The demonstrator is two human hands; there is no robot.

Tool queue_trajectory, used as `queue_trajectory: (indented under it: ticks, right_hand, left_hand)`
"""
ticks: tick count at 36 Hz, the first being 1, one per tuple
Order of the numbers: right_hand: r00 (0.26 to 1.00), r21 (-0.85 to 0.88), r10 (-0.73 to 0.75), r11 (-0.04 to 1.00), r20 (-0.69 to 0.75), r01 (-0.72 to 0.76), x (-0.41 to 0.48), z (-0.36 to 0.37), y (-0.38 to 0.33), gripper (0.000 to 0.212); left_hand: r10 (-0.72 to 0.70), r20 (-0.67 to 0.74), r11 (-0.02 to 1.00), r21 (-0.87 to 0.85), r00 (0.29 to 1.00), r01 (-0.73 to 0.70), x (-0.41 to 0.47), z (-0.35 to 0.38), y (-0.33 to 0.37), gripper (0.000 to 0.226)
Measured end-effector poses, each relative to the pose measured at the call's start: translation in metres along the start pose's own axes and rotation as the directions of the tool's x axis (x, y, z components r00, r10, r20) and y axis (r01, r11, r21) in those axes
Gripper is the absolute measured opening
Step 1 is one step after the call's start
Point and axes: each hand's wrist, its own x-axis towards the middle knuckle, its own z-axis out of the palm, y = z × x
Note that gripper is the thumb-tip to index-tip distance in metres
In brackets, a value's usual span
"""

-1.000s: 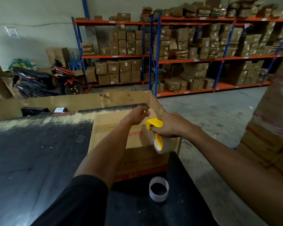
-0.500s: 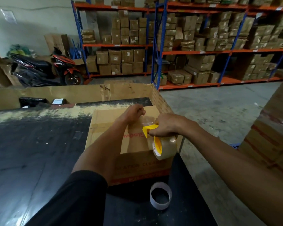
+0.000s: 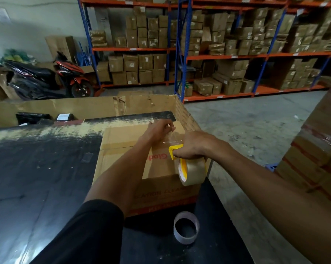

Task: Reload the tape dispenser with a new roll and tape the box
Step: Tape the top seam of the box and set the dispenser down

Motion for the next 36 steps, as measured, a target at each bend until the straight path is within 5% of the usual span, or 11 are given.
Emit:
queue_trajectory:
  ticks: [9, 21, 29, 36]
  right_hand:
    - [0.996, 0.045, 0.064, 0.997, 0.064, -0.067, 0.015, 0.007, 0.004, 0.04]
    - [0.997, 0.005, 0.042, 0.999, 0.066, -0.042, 0.012, 0.011, 0.002, 0.04]
    - [0.998, 0.034, 0.044, 0.998, 0.049, -0.046, 0.012, 0.011, 0.003, 0.036]
    - [0.998, 0.032, 0.021, 0.999, 0.056, -0.022, 0.009, 0.015, 0.005, 0.037]
  left_hand:
    - [0.026, -0.039, 0.999, 0.033, 0.999, -0.025, -0.007, 0.017, -0.002, 0.019]
    - [0.133, -0.151, 0.98, -0.125, 0.98, -0.153, -0.022, 0.012, -0.003, 0.017]
    - [0.084, -0.058, 0.971, -0.221, 0.995, -0.095, -0.014, 0.0, 0.013, 0.022]
    - [0.12, 0.14, 0.991, -0.075, 0.983, -0.11, -0.003, -0.013, 0.006, 0.02]
